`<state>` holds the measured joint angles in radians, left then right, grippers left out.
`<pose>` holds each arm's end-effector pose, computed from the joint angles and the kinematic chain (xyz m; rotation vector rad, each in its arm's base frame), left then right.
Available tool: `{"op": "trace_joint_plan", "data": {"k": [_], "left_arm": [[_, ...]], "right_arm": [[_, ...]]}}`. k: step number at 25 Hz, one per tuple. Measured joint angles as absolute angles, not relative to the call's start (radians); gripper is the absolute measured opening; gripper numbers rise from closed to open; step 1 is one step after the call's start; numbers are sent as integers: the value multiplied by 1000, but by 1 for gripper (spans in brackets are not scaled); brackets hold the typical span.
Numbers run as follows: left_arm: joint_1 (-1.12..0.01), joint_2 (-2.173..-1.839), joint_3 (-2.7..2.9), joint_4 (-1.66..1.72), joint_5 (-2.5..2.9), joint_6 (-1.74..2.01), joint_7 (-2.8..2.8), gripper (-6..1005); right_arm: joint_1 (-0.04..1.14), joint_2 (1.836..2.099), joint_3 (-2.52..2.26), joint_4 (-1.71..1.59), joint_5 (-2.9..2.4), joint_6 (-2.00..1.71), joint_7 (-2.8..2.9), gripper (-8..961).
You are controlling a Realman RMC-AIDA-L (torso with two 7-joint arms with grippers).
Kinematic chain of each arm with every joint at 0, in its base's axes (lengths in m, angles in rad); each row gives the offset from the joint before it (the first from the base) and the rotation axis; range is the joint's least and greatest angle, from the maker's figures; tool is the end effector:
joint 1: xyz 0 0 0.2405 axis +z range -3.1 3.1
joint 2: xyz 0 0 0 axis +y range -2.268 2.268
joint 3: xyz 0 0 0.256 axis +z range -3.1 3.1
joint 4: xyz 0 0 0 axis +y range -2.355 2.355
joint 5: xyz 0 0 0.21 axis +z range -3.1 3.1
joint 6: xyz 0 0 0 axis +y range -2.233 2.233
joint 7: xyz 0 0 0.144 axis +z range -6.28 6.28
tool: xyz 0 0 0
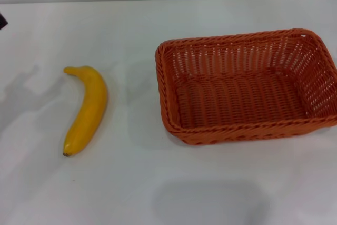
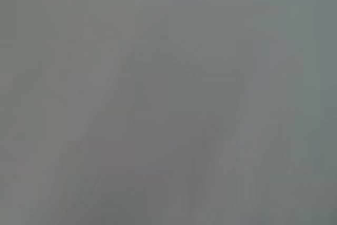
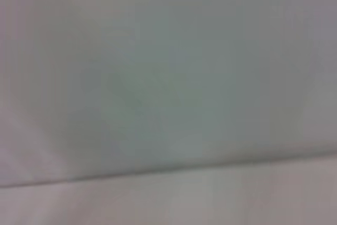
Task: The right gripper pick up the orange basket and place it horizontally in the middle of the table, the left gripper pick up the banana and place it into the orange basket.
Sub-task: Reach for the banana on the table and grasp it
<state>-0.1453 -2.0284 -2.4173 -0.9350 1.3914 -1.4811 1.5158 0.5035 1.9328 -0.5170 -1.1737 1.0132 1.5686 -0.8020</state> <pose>-0.3153 0.2832 0.1248 -2.0313 -0.8287 -1.0763 0.2690 0.3623 0.1734 -2.1278 1.2860 0.6164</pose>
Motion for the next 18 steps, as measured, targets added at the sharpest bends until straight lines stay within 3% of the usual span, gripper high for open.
{"op": "trace_joint_plan", "data": {"k": [9,18], "left_arm": [[-247,-1974,-2441,-1175,1772,-1528,1019,886],[-493,-1893,-2470,-1186,2180,-1711,569,881]], "right_arm": [[370,1999,-488,-1158,1277,1487,-1159,658],[292,2001,-376,-1099,1376,1470,-1295,655]]}}
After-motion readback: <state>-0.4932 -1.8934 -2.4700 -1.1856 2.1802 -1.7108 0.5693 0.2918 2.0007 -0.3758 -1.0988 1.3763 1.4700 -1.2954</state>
